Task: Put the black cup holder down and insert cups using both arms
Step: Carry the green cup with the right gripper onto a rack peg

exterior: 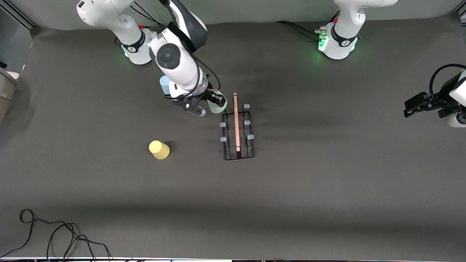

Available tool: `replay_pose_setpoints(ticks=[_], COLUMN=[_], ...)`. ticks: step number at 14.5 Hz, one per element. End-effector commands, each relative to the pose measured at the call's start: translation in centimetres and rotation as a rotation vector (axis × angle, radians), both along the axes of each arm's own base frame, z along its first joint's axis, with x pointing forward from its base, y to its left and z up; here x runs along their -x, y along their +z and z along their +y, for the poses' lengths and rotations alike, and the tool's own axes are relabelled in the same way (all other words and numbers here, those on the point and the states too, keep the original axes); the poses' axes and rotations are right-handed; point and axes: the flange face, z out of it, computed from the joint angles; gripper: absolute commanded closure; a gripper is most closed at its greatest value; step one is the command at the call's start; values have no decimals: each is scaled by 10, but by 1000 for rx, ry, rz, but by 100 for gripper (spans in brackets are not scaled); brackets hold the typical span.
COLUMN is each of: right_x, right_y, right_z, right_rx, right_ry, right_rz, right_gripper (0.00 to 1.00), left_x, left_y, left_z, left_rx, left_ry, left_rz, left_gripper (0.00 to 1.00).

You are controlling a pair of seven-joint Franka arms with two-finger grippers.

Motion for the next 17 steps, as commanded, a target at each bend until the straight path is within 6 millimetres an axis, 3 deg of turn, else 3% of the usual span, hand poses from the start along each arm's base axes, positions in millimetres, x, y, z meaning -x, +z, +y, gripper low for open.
replay_pose_setpoints(ticks=[1,6,7,8,9,10,11,14,17], right_x=[-10,-6,-6,-7,-7,-7,-8,-10,-17], right_y=[-15,-40,-44,-45,-45,-46,-46,-44,-34], right_z=[10,15,15,16,16,16,17,16,17], right_rx=[3,29,32,33,34,34,34,31,17], right_ry=[-31,-22,-22,-24,-22,-22,-22,-25,-20], right_rz=[-11,6,9,9,9,9,9,6,-12], right_gripper=[100,100,88,59,47,23,10,0,0], left_x=[0,1,1,2,2,2,1,0,-1], left_y=[3,3,4,6,7,7,6,6,5], left_z=[-1,1,0,0,1,0,0,-1,-2], left_rx=[-7,-7,-7,-8,-7,-8,-7,-7,-9], left_ry=[-4,-1,-1,-1,-1,-2,-2,-2,-4], left_rz=[-7,-8,-10,-13,-14,-14,-14,-17,-19], left_gripper=[0,0,0,0,0,0,0,0,0])
